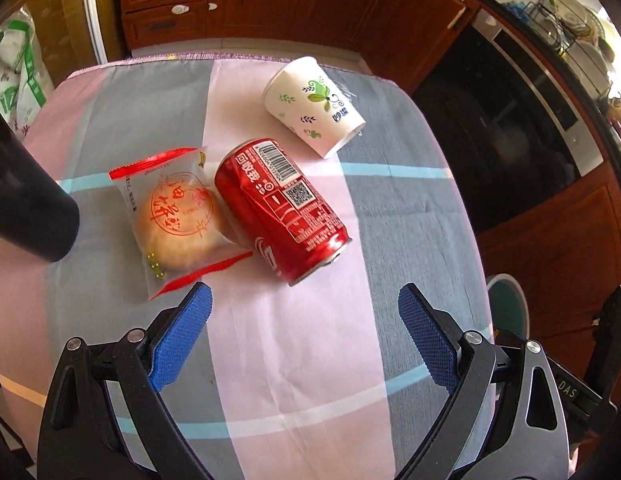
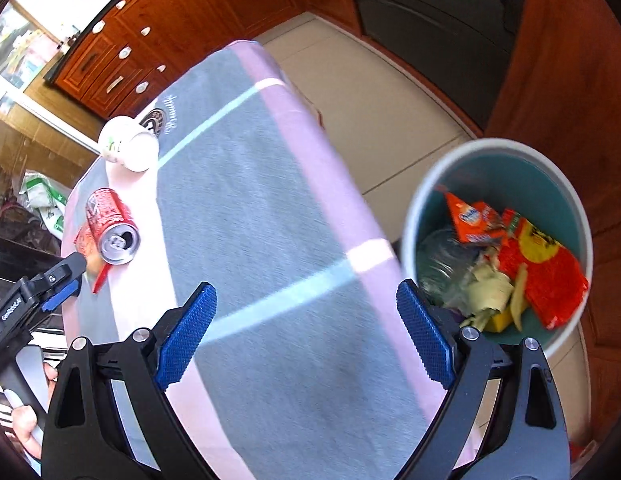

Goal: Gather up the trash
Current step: 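Move both tools back over the table toward the red can and paper cup, then grasp the red Coca-Cola can with the left tool while the right tool grasps the white paper cup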

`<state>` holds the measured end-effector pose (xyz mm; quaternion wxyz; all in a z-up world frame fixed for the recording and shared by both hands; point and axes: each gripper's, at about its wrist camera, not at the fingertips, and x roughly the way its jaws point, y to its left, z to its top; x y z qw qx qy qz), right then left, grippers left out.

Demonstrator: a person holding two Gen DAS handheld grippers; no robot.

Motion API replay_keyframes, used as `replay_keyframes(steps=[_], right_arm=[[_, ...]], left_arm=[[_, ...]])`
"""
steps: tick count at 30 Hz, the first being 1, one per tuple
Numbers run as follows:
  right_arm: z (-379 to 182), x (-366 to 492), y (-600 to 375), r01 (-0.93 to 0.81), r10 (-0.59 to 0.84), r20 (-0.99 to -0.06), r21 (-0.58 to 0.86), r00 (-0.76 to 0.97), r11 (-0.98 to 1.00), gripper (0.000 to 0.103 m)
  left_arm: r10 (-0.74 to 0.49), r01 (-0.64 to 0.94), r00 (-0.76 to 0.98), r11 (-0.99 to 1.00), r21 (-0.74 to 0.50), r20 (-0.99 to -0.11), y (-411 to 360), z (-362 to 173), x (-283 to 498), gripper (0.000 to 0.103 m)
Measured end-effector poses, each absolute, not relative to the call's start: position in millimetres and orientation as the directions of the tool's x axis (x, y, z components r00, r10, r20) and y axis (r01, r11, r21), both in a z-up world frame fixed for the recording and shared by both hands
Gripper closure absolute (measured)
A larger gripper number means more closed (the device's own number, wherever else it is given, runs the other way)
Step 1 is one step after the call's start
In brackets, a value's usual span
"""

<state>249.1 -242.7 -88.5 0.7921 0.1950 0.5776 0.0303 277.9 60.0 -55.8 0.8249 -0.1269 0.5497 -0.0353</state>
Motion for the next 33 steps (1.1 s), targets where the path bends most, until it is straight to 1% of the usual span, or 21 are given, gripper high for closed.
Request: replay_keyframes(steps=[8,19,20,21,23,24,27,33], right_arm=[[-87,286,-221,0.158,0.291,-0.898,0.356,0.33,0.921,0.016],[-105,317,-229,0.167,0.3,-0.893,0.37,0.335,0.914,0.016],[-107,319,-229,0.167,0.303,-0.893,0.371,0.332,0.913,0.016],[-108,321,-230,0.165,0.306,-0.894,0.373,0.328,0.913,0.016],[-110,326,-228,0.155,0.312,-0.894,0.375,0.32,0.914,0.016],[-110,329,-227,0.147,0.315,-0.895,0.374,0.316,0.916,0.016],[-105,337,-219,0.112,0.319,-0.892,0.37,0.319,0.923,0.016],[-89,360,-189,0.017,0.35,-0.878,0.375,0.325,0.927,0.016]], left_arm=[[-0.187,-0.102,0.392,0.964,-0.245,-0.901,61,-72,311,0.009],[-0.164,-0.108,0.383,0.969,-0.221,-0.909,54,-93,339,0.009],[-0.163,-0.115,0.386,0.968,-0.223,-0.908,54,-94,339,0.011],[-0.162,-0.117,0.395,0.968,-0.224,-0.905,55,-95,339,0.024],[-0.168,-0.102,0.406,0.969,-0.227,-0.898,54,-93,337,0.037],[-0.158,-0.098,0.419,0.971,-0.218,-0.894,54,-90,334,0.041],[-0.132,-0.079,0.461,0.979,-0.188,-0.878,56,-76,326,0.043],[-0.172,-0.05,0.497,0.973,-0.226,-0.851,75,-47,319,0.043]])
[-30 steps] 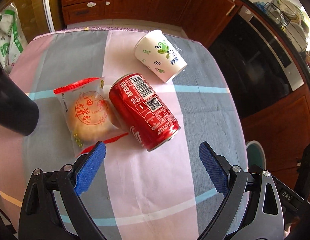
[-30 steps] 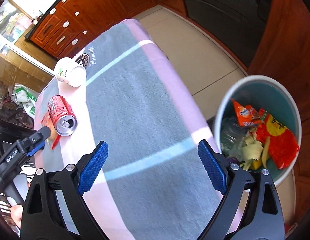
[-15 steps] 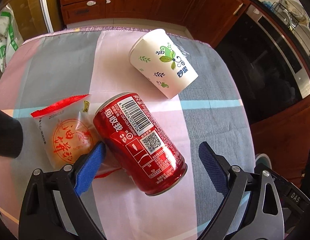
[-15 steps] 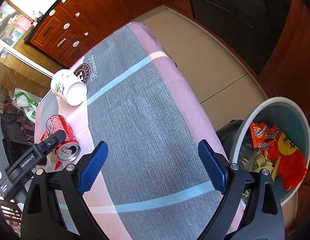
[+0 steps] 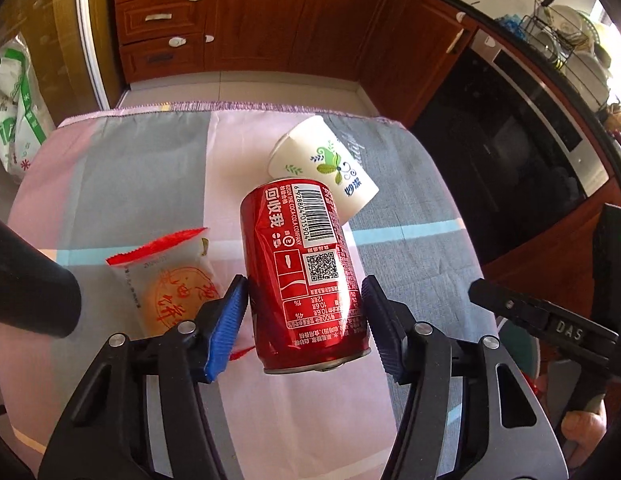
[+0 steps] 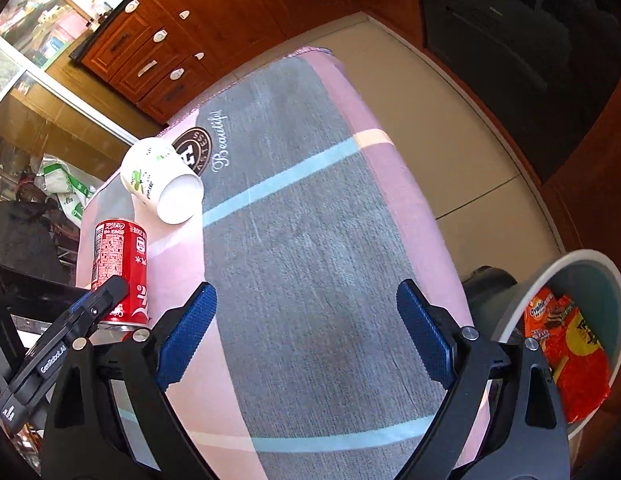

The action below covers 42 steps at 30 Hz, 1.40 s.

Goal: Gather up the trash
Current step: 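Grasp the red Coca-Cola can with the left tool while the right tool grasps the white paper cup, then carry the can and paper cup over the bin and open both tools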

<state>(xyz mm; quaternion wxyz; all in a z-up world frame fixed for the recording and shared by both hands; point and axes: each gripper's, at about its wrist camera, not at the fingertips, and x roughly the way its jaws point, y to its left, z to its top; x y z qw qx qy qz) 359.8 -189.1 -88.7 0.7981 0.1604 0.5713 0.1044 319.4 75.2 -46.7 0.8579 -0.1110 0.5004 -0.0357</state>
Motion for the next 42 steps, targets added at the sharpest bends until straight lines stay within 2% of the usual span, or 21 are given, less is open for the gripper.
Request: replay_keyframes(steps=[10,18,23,24,25,28,42], right_arm=[[-73,434,-96,-0.215,0.436,-0.845,0.384,0.311,0.898,0.016],[-109,467,-47,-0.307,0.418,-0.877,0.34,0.238,0.889,0.016],[-118,459,-37,-0.333,0.416,-0.87,0.323,0.262,0.886,0.031],[-115,456,-35,-0.343,0.413,-0.87,0.315,0.269,0.885,0.037],[-114,453,-35,-0.342,0.413,-0.87,0.314,0.269,0.886,0.042],[-108,442,-41,-0.328,0.408,-0.87,0.313,0.276,0.891,0.045],[-60,320,-160,-0.146,0.484,-0.796,0.465,0.364,0.873,0.046]], left_arm=[[-0.164,-0.082,0.504,0.968,-0.236,-0.848,124,-42,334,0.043],[-0.176,-0.101,0.499,0.961,-0.259,-0.849,143,-55,343,0.043],[-0.186,-0.1,0.504,0.957,-0.271,-0.843,145,-56,344,0.043],[-0.186,-0.099,0.505,0.958,-0.271,-0.843,144,-55,343,0.043],[-0.188,-0.097,0.505,0.957,-0.272,-0.842,144,-55,342,0.043],[-0.196,-0.086,0.506,0.957,-0.275,-0.84,140,-51,338,0.044],[-0.256,0.054,0.493,0.963,-0.265,-0.832,74,-20,263,0.046]])
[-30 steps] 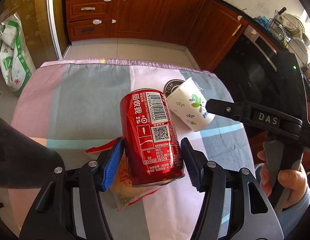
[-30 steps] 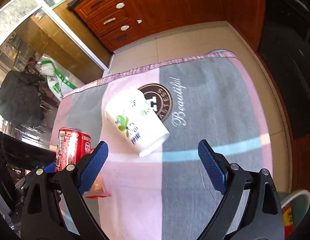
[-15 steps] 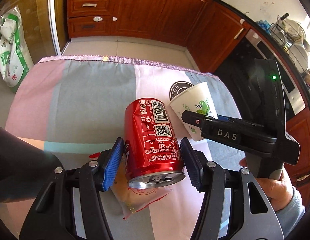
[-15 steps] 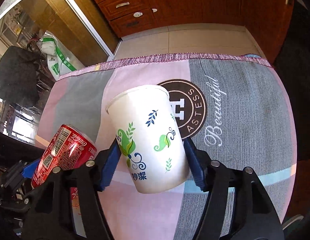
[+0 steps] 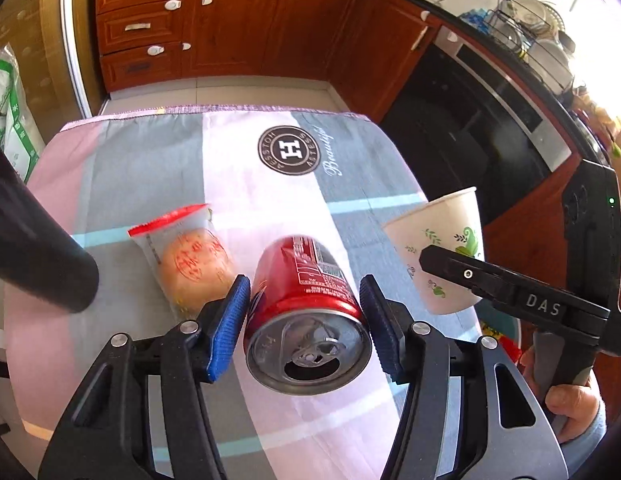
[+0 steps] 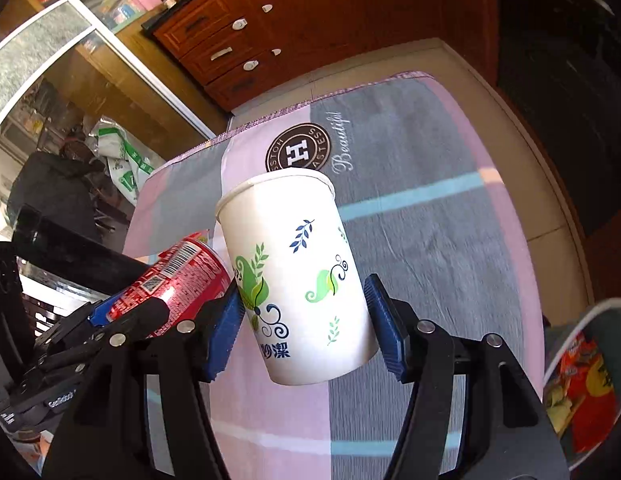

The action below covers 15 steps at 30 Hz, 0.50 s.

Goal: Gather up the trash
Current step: 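Carry the can and paper cup over the bin and open both tools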

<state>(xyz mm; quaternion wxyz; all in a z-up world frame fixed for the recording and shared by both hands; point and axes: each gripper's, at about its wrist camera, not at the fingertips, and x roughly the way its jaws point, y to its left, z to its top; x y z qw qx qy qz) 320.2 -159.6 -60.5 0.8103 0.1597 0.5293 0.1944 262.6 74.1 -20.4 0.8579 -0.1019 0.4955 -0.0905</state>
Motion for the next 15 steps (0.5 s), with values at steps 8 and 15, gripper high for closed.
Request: replay_keyframes(steps=[8,15], right_arm=[[-48,239,-223,-0.055,0.488,-0.756,0.519,0.436,0.853,0.046],[-64,196,-273,0.022,0.479,-0.754,0.545,0.45,0.838,0.045]], left_arm=[[-0.281,0.161,0.464,0.959,-0.232,-0.84,15,-16,218,0.046],[-0.284,0.233,0.445,0.952,-0.196,-0.849,-26,-16,194,0.047]])
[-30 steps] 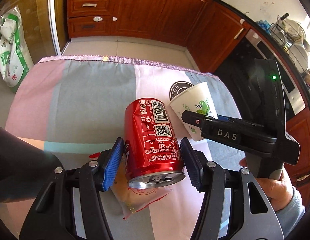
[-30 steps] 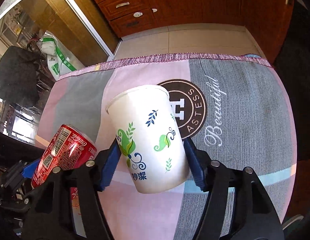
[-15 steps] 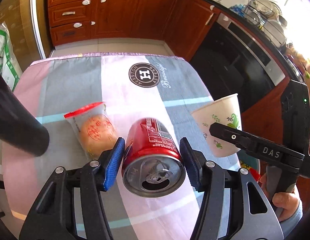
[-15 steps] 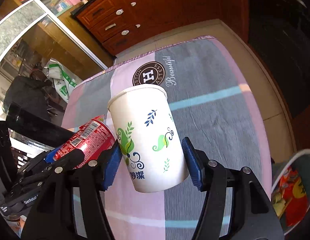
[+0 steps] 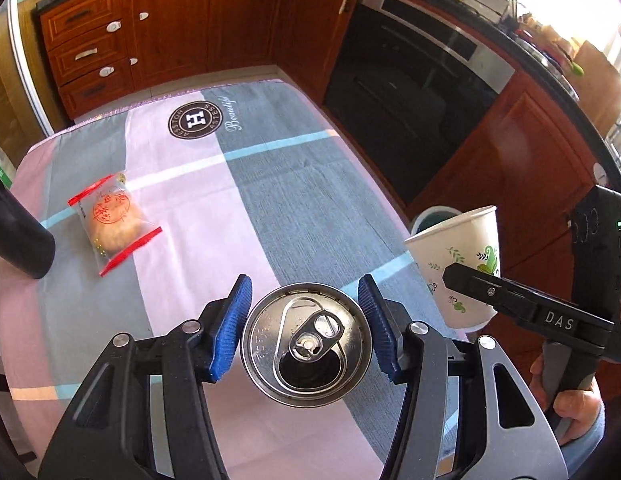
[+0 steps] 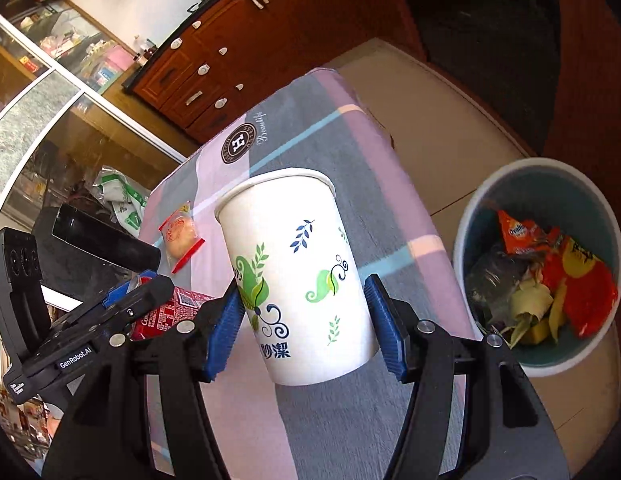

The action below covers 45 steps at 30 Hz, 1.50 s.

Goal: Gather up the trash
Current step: 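Carry the can and paper cup over the bin and open both tools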

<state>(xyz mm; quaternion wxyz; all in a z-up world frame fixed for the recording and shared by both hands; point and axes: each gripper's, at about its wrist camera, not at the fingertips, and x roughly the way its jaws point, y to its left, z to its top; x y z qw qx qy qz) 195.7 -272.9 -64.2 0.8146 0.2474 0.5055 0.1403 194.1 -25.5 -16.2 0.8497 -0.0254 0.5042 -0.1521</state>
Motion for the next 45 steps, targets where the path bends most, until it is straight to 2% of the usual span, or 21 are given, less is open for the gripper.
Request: replay_keyframes(steps=[8,15,24,30,37,45], right_arm=[[-85,178,-282,0.033,0.507,-0.757,0.568,0.413,0.822,0.045],[-90,179,-272,0.021,0.536,-0.742,0.593,0.403,0.805,0.045],[-94,173,-265,0.023,0.533,-0.754,0.585,0.383,0.811,0.044],[-90,169,-267,0.026,0.527,-0.754,0.582,0.392,0.813,0.044],[-83,167,-279,0.031,0.524,-0.744,0.587,0.414,0.809,0.044],[-77,162,-324,0.082,0.505,-0.719,0.609,0.477,0.789,0.044]], left_arm=[[-0.292,0.211,0.378,0.951,-0.226,-0.878,-16,-49,182,0.046],[-0.261,0.292,0.343,0.943,-0.162,-0.902,-15,-54,151,0.043],[-0.194,0.277,0.172,0.95,-0.141,-0.966,-3,-113,118,0.044],[-0.158,0.311,0.249,0.948,-0.075,-0.956,-11,-100,114,0.046],[-0.186,0.322,0.296,0.943,-0.085,-0.937,-27,-76,129,0.046],[-0.236,0.394,0.316,0.914,-0.099,-0.919,-80,-51,159,0.046]])
